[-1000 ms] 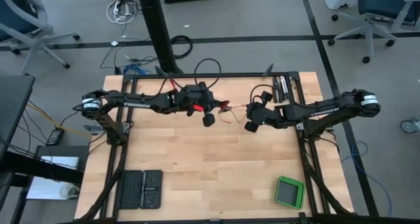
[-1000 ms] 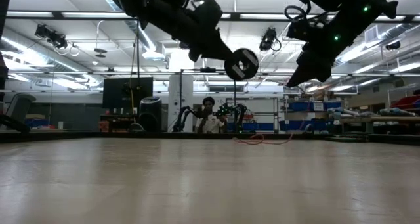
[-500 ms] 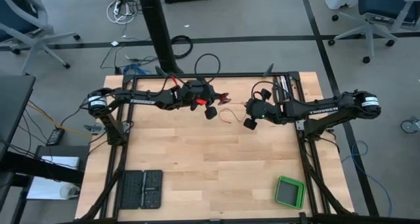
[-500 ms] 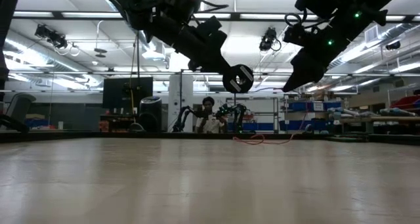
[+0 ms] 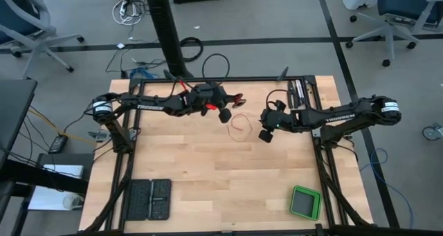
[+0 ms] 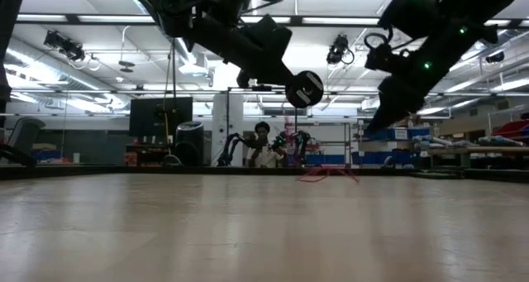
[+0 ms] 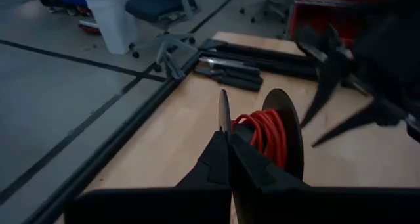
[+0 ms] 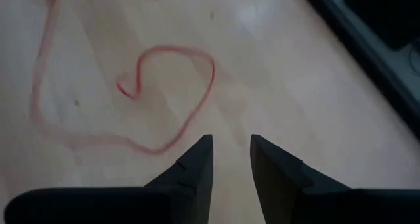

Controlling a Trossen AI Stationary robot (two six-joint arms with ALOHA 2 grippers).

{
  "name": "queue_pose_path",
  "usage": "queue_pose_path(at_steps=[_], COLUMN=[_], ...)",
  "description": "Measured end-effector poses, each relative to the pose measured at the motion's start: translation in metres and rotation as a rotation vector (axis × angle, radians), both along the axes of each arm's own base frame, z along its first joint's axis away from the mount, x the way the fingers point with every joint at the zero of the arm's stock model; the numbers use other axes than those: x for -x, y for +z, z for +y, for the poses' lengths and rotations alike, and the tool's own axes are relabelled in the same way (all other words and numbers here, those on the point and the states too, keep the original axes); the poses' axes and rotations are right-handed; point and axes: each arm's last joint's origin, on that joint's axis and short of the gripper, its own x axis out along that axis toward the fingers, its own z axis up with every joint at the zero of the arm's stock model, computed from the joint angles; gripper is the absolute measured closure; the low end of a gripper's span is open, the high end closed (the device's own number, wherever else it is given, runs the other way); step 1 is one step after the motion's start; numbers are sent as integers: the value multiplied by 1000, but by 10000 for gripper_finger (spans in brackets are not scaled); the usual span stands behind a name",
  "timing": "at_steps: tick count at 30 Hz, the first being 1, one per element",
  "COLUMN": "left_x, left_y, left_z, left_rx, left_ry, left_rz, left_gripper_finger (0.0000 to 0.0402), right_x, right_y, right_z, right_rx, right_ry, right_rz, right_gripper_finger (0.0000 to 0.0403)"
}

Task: Coil cords
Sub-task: Coil the red wire cable onto the black spool

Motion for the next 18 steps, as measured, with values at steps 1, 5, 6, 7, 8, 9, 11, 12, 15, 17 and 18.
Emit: queue_pose_path(at_steps=[1,5,6,7,8,9,11,12,15,17,18], left_x=[0,0,0,-1,-1,-1,-1,-1,-1,-1,-1], left_y=[1,3,3,4,4,5,5,5,6,6,6], left_z=[0,1,1,1,1,1,1,1,1,1,1], left_rx=[-5,-2,-2,-3,-4,-6,-8,-8,-8,-9,-9], left_ry=[8,39,40,40,40,40,40,40,40,40,39], left_rz=[-10,-37,-38,-42,-48,-54,-61,-62,-64,-67,-67], left_gripper_finger=[401,401,401,401,401,401,401,401,401,401,401], right_x=[1,4,3,3,3,3,3,4,4,3,2], right_y=[-3,-7,-7,-7,-6,-6,-7,-8,-9,-9,-9], right_z=[0,3,3,3,4,4,5,6,7,8,9], right_rx=[-8,-22,-22,-22,-22,-24,-40,-50,-92,-133,-155], right_ry=[-7,-13,-11,-9,-9,-7,4,12,40,74,93], right_rz=[3,7,5,-1,-4,-4,0,9,13,8,2], right_gripper_finger=[303,304,303,303,303,303,303,303,303,302,302])
